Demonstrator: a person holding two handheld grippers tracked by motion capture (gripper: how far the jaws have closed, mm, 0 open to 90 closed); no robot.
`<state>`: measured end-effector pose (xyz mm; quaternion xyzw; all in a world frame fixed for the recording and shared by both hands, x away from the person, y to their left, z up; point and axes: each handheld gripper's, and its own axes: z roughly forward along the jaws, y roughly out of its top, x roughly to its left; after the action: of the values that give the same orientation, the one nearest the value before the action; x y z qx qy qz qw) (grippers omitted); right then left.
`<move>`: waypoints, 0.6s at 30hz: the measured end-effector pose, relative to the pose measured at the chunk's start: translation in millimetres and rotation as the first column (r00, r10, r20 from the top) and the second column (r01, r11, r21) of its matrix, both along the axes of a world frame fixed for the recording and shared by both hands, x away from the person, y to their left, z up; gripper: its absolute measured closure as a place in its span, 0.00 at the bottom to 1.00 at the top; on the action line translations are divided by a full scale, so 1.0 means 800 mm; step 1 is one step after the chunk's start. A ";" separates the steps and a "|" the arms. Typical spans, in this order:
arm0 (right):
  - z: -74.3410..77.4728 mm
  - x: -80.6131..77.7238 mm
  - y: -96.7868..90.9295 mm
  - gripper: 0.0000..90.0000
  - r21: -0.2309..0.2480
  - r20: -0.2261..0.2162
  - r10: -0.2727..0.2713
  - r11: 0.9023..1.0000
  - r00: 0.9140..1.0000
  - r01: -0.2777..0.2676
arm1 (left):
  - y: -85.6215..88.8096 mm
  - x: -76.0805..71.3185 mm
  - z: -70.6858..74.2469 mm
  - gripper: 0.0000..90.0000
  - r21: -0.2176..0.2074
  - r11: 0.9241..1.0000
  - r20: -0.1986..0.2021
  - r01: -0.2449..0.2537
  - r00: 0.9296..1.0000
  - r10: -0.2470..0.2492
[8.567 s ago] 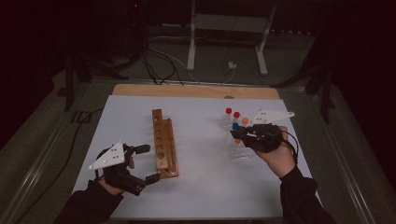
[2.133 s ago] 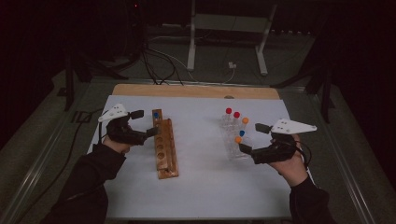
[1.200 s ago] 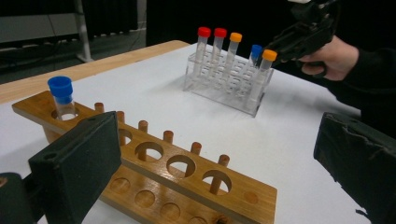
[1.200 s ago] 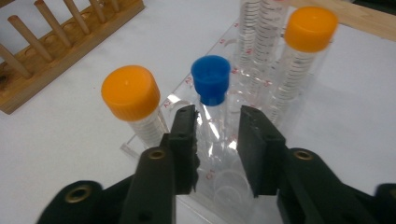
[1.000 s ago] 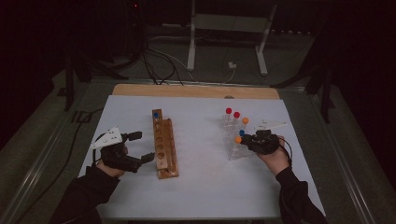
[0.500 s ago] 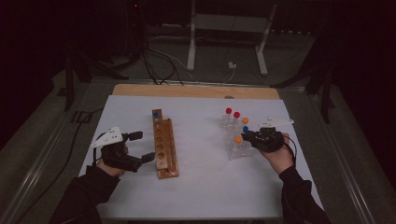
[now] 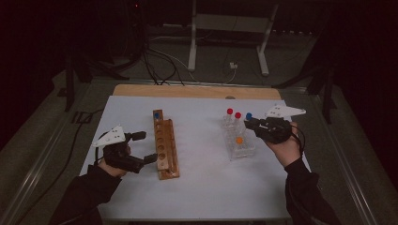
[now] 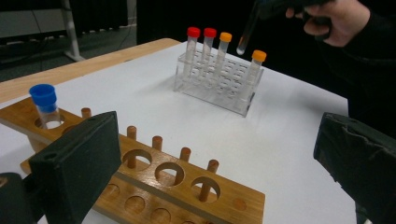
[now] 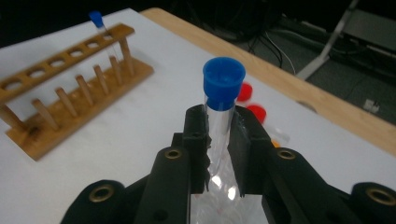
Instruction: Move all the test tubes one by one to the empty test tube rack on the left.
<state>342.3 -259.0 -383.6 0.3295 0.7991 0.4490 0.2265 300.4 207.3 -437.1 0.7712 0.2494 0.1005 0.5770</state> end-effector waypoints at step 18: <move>0.003 -0.024 0.052 0.86 -0.002 -0.003 0.137 0.991 0.991 -0.137 | -0.039 0.013 0.020 0.02 0.018 0.996 -0.009 0.083 0.997 -0.082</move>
<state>323.3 -217.7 -381.0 0.2741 0.8207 0.4620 0.1944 311.0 176.4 -421.4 0.7864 0.2187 0.0758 0.5727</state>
